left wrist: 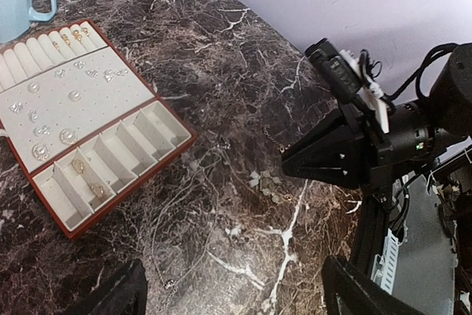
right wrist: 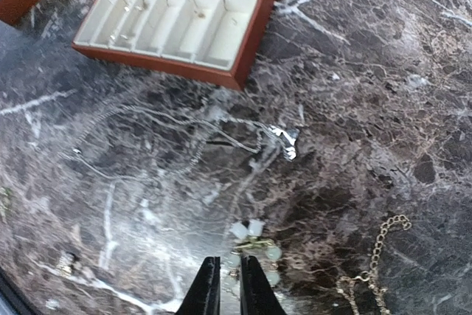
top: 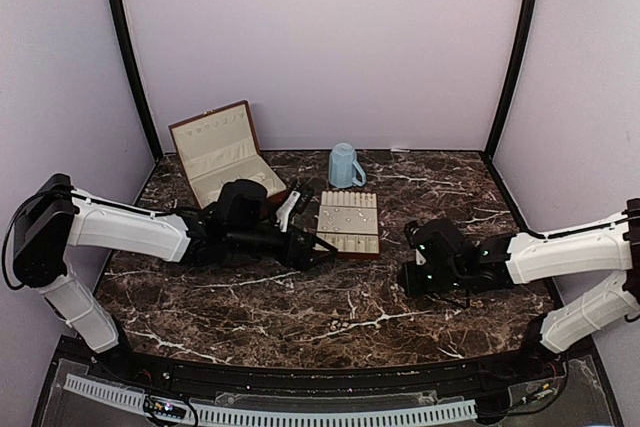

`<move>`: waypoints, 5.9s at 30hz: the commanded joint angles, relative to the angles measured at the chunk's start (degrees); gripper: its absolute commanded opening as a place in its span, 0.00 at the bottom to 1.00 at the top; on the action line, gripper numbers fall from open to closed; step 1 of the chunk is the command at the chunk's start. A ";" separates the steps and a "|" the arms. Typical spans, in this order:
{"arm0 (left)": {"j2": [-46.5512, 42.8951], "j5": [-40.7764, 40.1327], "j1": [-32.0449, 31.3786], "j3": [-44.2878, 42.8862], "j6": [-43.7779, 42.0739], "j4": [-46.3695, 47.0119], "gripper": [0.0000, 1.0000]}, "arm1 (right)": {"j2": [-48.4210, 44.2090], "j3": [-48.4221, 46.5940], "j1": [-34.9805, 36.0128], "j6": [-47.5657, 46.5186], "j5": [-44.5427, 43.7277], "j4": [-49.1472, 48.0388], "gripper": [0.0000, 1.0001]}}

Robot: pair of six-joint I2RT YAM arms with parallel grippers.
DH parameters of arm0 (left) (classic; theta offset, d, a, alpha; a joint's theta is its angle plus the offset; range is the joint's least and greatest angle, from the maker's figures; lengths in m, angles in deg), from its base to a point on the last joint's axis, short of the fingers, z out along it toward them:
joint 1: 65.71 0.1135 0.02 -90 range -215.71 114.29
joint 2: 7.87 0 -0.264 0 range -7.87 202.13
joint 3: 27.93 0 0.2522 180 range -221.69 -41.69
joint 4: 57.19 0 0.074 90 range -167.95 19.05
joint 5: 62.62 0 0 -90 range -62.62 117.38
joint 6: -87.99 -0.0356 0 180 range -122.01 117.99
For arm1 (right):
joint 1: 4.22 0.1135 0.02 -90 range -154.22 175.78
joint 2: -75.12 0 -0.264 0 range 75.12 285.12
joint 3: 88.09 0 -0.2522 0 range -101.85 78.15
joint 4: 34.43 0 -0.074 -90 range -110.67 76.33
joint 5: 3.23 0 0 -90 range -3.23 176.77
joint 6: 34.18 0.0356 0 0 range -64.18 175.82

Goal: Organize the mixed jewelry
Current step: Pick up the bangle from the center of the board, then pass from the right arm to the left, then place the bangle in the larger divider.

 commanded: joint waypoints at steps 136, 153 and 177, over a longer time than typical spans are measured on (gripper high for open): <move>33.28 2.17 -12.24 -17.52 -3.01 26.80 0.18 | -9.36 0.83 0.43 8.52 6.73 -2.19 0.00; 23.64 -10.59 -12.34 -10.15 -4.04 26.15 0.06 | -9.75 0.34 0.21 8.14 6.09 -1.94 0.31; -3.35 -29.00 1.00 -8.60 -21.37 -10.95 0.09 | -8.93 -3.32 -0.42 3.41 1.99 -3.69 0.69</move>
